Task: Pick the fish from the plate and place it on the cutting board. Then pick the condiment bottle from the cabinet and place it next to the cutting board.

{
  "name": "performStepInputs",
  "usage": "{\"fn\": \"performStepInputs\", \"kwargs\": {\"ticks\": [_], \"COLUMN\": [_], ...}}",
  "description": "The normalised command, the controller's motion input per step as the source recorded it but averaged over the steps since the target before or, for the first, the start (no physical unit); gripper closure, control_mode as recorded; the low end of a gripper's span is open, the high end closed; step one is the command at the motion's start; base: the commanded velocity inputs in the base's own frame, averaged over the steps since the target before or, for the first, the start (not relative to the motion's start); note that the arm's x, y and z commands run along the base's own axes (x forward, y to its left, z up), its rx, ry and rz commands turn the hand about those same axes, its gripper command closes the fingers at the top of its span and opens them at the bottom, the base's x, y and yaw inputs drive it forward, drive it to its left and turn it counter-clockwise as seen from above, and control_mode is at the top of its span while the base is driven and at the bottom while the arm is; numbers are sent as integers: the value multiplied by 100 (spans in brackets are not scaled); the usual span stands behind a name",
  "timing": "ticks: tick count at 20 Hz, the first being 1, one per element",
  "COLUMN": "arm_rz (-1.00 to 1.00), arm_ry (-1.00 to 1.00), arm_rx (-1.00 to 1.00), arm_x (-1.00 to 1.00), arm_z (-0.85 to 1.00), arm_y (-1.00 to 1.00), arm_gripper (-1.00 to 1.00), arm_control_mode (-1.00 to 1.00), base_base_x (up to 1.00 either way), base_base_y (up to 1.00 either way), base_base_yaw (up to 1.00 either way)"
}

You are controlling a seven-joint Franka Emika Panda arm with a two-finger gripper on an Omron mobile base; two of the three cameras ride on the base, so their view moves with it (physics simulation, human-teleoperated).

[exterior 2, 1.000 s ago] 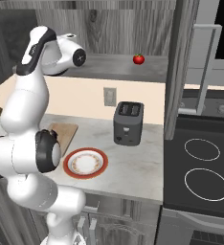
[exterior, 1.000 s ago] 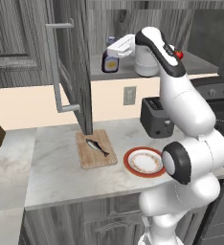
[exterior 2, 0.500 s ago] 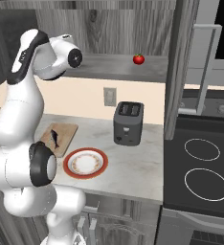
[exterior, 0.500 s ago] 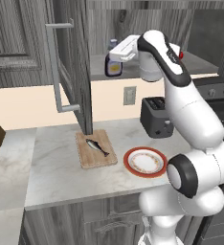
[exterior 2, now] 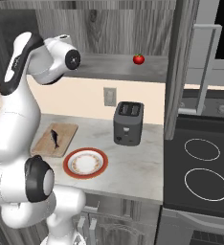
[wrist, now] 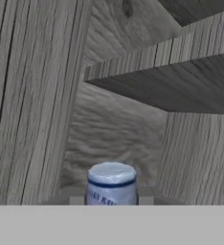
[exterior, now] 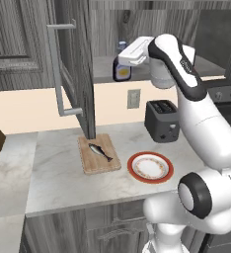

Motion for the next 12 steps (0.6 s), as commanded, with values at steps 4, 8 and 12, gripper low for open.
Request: {"fn": "performStepInputs", "kwargs": {"ticks": [4,8,12], "arm_rz": [0,0,0], "arm_ry": [0,0,0], "arm_rx": [0,0,0], "arm_x": [-33,-35,-36], "arm_z": [7,5,3], "arm_y": [-13,-12,-12], "arm_gripper": [100,100,100], "arm_control_mode": [-100,-100,-100], "base_base_x": [0,0,0], "base_base_y": [0,0,0], "base_base_yaw": [0,0,0]}}
